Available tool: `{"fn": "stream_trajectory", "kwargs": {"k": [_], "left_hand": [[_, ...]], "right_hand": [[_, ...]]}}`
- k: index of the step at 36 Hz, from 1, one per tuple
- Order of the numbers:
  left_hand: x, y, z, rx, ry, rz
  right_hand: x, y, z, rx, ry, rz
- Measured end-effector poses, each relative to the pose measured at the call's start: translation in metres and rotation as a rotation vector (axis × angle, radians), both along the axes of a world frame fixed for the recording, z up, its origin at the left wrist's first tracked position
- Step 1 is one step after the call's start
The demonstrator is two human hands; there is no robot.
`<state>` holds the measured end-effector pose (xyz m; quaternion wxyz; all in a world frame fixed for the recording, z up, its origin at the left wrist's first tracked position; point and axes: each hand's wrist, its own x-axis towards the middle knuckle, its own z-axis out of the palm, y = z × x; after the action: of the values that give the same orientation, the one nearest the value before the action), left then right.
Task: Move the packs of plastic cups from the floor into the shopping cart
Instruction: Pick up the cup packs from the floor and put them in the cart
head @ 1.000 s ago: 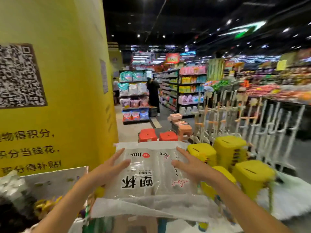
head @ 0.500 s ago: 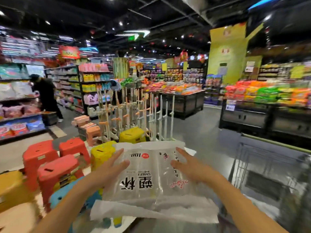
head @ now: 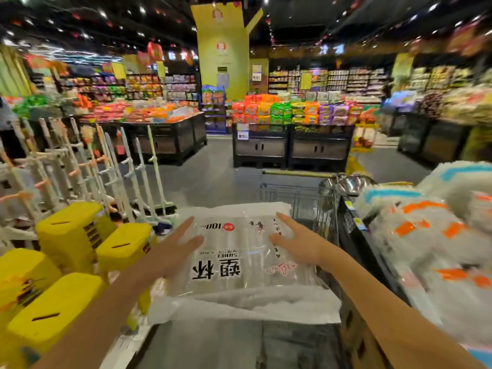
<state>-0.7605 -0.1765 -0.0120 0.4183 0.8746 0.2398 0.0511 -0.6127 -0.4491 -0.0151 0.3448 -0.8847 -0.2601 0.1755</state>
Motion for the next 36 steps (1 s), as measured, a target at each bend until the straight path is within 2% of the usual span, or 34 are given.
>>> {"fn": "stream_trajectory", "kwargs": {"k": [6, 16, 30, 36], "left_hand": [[0.050, -0.001, -0.005, -0.072, -0.030, -0.161], [0.149, -0.018, -0.025, -0.063, -0.001, -0.338], [0.300, -0.047, -0.062, -0.182, -0.040, -0.380], [0.348, -0.048, -0.089, -0.188, 0.013, -0.377]], "right_hand": [[0.018, -0.012, -0.007, -0.059, -0.045, -0.153], [0.073, -0.046, -0.025, -0.036, -0.005, -0.302], [0.236, -0.073, -0.071, -0.076, 0.008, -0.342], [0.290, -0.072, -0.100, -0.107, 0.022, -0.354]]}}
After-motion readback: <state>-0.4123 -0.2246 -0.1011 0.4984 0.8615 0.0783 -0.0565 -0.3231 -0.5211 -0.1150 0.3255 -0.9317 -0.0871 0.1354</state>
